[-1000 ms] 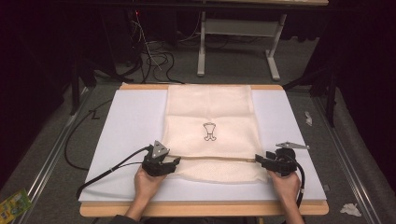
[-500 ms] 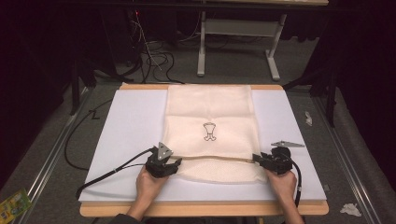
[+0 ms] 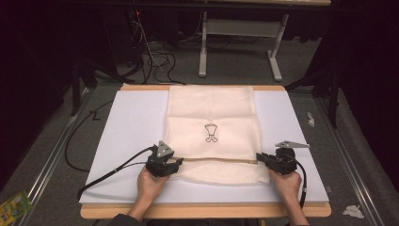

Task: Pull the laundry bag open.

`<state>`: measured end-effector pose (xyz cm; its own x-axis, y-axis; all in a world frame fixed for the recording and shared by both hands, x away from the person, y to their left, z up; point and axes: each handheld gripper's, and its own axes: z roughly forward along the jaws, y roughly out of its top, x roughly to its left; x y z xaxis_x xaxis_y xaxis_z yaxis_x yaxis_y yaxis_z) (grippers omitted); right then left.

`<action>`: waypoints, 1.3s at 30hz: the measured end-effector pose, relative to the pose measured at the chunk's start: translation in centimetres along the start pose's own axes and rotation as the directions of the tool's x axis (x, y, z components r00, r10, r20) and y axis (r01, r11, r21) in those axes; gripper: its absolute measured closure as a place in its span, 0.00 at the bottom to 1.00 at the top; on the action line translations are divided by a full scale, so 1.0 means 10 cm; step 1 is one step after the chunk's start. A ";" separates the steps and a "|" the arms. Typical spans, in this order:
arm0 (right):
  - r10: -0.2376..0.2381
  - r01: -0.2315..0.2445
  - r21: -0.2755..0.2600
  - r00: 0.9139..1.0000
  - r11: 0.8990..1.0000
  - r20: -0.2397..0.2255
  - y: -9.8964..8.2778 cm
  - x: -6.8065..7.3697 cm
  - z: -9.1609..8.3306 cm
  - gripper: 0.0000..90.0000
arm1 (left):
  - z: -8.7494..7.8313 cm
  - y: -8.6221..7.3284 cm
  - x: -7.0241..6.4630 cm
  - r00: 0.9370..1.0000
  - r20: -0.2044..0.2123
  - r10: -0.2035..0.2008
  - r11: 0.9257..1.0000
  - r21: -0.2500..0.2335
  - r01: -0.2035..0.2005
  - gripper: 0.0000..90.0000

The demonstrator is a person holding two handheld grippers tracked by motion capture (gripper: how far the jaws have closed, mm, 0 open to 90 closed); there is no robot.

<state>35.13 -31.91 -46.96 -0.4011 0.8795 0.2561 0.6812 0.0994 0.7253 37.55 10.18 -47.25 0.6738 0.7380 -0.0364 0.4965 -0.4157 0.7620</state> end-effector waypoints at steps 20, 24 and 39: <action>-0.019 0.016 -0.047 0.998 0.999 -0.054 0.09 0.02 -0.13 0.94 | 0.02 0.32 -0.29 0.993 0.114 0.034 0.999 -0.035 -0.030 0.59; -0.025 0.021 -0.056 0.998 0.998 -0.058 0.11 0.03 -0.15 0.94 | 0.03 0.37 -0.31 0.992 0.125 0.034 0.999 -0.038 -0.029 0.58; -0.031 0.027 -0.067 0.997 0.997 -0.070 0.16 0.05 -0.18 0.94 | 0.18 0.49 -0.47 0.982 0.186 0.033 0.999 -0.017 -0.030 0.60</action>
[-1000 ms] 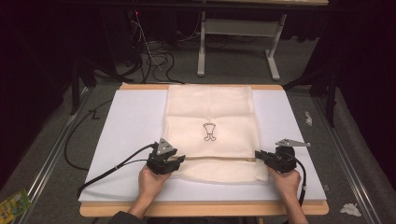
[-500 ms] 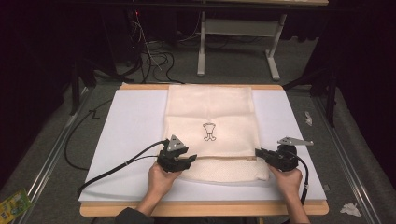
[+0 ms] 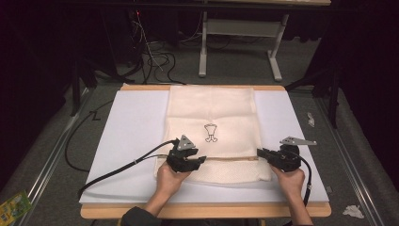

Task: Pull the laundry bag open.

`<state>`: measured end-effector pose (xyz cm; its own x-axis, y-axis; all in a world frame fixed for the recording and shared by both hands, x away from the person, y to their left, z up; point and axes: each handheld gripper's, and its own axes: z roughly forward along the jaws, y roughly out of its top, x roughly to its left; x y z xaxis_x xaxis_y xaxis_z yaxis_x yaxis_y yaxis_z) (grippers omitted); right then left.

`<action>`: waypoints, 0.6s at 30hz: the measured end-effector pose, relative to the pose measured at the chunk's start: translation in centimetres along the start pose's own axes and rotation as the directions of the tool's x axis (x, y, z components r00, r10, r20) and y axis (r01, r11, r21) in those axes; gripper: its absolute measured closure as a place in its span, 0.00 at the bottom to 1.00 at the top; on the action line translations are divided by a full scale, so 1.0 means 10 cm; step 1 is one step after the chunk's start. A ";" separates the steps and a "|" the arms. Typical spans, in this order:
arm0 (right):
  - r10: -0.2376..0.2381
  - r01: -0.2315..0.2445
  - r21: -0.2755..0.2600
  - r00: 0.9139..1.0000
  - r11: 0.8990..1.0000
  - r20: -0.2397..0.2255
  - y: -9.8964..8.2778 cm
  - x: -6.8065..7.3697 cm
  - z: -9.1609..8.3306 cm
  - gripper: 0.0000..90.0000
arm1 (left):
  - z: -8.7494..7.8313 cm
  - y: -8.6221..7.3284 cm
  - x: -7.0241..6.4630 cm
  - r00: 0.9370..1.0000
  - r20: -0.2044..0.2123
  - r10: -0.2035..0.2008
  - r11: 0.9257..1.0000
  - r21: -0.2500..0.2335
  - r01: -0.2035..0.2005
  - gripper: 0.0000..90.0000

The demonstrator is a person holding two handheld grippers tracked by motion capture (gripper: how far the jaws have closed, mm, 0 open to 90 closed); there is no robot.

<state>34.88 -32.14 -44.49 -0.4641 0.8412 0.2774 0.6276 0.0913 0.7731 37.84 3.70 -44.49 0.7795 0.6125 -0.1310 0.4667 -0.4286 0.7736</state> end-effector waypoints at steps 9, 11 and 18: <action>-0.003 0.003 -0.006 1.000 1.000 -0.006 0.04 0.02 -0.01 0.94 | 0.08 0.12 -0.10 1.000 0.027 0.000 1.000 -0.009 0.000 0.60; -0.006 0.006 -0.007 1.000 1.000 -0.005 0.05 0.02 -0.01 0.94 | 0.12 0.13 -0.13 0.999 0.035 0.009 1.000 -0.006 -0.009 0.60; -0.006 0.006 -0.003 1.000 1.000 -0.011 0.07 0.05 -0.03 0.94 | 0.24 0.17 -0.23 0.997 0.069 0.018 1.000 0.004 -0.019 0.61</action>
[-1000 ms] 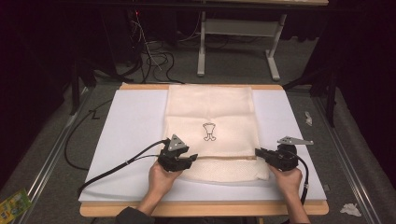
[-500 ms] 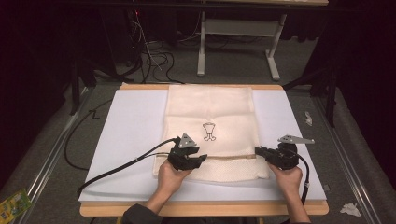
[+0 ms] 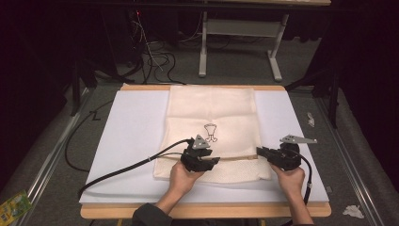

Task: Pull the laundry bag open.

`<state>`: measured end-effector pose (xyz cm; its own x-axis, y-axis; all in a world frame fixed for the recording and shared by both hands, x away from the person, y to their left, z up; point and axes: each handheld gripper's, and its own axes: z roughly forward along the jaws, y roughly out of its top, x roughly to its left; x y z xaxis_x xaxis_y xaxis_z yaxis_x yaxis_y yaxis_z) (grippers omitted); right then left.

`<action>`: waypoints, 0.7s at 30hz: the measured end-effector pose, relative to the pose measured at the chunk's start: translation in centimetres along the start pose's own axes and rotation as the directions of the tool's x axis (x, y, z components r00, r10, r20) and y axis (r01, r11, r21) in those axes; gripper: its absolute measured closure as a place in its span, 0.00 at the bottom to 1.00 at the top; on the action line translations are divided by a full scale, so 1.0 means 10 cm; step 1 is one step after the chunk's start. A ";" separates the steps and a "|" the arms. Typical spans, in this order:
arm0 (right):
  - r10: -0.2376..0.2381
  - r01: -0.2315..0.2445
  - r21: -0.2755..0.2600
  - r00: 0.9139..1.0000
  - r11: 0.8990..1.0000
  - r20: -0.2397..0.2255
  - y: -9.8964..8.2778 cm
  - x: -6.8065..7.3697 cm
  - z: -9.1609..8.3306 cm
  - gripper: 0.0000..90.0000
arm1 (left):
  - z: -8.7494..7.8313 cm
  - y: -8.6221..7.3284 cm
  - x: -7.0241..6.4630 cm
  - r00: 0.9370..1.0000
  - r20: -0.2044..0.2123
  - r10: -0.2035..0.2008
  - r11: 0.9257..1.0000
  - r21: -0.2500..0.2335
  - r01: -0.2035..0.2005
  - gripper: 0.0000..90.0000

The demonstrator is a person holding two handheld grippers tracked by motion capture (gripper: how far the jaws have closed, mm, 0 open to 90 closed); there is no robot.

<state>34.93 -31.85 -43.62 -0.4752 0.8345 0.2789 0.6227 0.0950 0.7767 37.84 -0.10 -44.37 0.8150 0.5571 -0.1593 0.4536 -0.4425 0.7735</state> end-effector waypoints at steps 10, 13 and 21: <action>-0.006 0.006 -0.004 1.000 1.000 -0.011 0.05 0.01 -0.02 0.94 | 0.10 0.08 -0.10 0.999 0.032 0.019 1.000 0.000 -0.019 0.63; -0.005 0.005 -0.012 1.000 1.000 -0.016 0.06 0.02 -0.03 0.94 | 0.10 0.12 -0.14 0.999 0.043 0.023 1.000 -0.002 -0.023 0.64; -0.009 0.009 -0.010 1.000 1.000 -0.025 0.08 0.04 -0.01 0.94 | 0.17 0.16 -0.23 0.997 0.073 0.038 0.999 -0.005 -0.038 0.66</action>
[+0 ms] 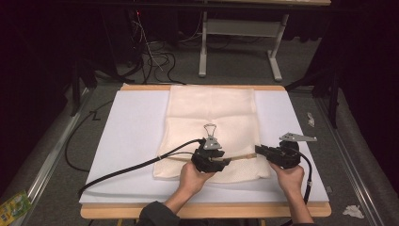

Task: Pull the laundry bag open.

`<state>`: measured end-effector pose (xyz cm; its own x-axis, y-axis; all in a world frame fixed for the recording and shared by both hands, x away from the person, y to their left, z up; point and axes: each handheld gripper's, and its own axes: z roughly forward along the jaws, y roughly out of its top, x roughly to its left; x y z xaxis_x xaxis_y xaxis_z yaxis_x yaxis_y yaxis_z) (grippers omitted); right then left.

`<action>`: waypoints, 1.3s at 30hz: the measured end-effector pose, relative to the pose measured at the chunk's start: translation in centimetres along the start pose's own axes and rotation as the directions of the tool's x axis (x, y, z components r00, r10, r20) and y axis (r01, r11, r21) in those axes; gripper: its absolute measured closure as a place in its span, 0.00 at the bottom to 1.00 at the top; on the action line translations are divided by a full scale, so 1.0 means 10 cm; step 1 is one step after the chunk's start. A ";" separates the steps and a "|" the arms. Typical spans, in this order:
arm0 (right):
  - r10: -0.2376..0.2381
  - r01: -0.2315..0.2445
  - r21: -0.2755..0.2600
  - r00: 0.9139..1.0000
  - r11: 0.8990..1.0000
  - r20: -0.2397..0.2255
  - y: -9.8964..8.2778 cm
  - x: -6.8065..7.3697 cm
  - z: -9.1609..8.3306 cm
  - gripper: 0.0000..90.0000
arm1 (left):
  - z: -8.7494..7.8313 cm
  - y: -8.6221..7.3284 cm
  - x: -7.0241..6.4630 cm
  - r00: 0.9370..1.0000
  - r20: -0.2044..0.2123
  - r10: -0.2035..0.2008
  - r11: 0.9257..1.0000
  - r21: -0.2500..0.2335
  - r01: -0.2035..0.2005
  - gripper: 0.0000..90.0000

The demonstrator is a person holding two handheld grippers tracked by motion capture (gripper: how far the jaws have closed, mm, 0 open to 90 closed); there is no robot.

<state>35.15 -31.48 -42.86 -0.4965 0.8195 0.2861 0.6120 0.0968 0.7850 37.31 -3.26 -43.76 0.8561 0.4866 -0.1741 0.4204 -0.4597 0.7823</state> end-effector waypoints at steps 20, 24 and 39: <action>0.003 -0.003 0.002 1.000 1.000 -0.023 0.01 0.00 0.02 0.95 | 0.23 0.02 -0.05 0.998 0.057 -0.016 1.000 0.007 0.015 0.71; 0.015 -0.015 0.000 0.999 1.000 -0.031 0.01 0.00 0.05 0.95 | 0.25 0.01 -0.05 0.999 0.052 -0.006 1.000 0.012 0.005 0.72; 0.020 -0.021 -0.008 0.999 1.000 -0.042 0.00 0.01 0.04 0.95 | 0.33 0.14 -0.08 0.997 0.076 -0.004 0.999 0.036 0.001 0.69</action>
<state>35.36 -31.20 -43.08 -0.5095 0.7969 0.3247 0.6171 0.0754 0.7832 38.18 -6.72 -44.51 0.8750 0.4305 -0.2217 0.4317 -0.4860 0.7599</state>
